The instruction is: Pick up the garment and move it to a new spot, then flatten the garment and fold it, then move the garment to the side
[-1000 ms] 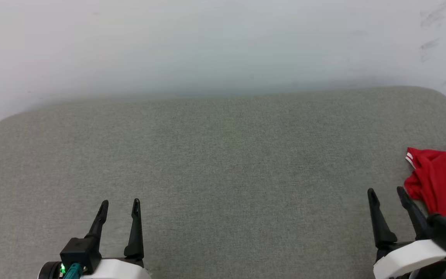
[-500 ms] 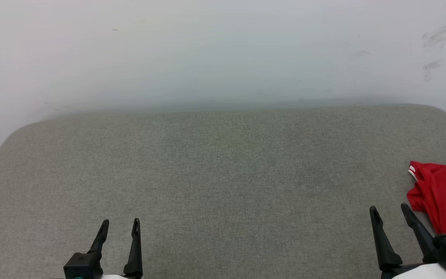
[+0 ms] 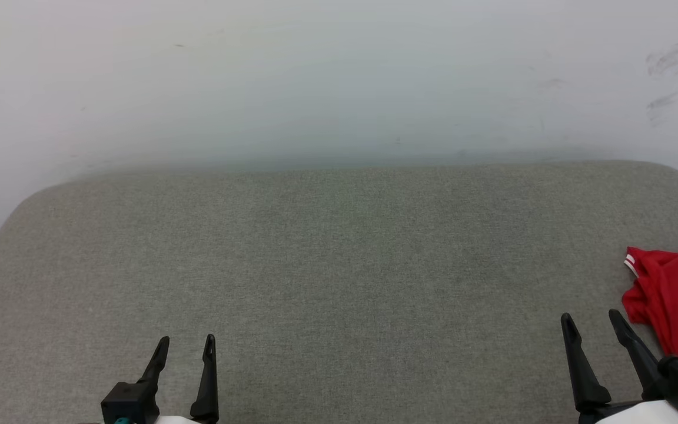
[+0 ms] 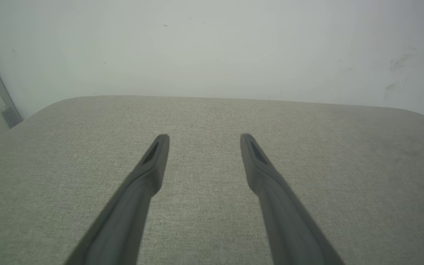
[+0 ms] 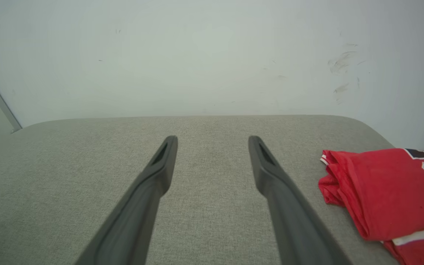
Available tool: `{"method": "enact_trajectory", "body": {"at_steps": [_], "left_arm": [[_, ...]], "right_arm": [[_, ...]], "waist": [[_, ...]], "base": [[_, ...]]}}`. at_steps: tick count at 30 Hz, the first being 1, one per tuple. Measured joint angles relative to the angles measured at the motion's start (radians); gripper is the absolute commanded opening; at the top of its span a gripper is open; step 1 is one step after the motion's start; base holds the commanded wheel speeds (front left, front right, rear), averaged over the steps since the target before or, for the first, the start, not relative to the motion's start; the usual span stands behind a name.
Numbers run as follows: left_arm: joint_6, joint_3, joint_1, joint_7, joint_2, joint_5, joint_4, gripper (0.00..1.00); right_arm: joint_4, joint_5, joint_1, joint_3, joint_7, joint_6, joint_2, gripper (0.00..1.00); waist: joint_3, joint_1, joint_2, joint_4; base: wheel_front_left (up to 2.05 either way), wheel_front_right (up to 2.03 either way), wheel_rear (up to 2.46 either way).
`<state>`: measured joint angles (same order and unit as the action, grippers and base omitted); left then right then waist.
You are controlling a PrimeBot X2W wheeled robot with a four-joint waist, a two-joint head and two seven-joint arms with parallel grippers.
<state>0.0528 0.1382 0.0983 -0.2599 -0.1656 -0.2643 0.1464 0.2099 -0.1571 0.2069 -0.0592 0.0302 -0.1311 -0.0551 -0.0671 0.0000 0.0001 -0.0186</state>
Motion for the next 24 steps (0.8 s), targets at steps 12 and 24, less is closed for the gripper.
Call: {"method": "enact_trajectory", "body": {"at_steps": [12,24], "left_arm": [[-0.014,-0.001,0.015,0.021,0.022,-0.056,0.047,0.0],[-0.042,-0.042,-0.011,0.077,0.036,-0.265,0.055,0.0]], "right_arm": [[-0.048,-0.049,0.008,0.006,0.007,0.0,0.002,0.0],[-0.116,-0.29,-0.033,0.01,0.007,0.0,-0.003,0.0]], "waist": [[0.003,0.0,0.0,0.007],[0.01,0.0,0.0,0.008]], "base": [[0.0,0.0,0.0],[0.0,0.0,0.0]]}}
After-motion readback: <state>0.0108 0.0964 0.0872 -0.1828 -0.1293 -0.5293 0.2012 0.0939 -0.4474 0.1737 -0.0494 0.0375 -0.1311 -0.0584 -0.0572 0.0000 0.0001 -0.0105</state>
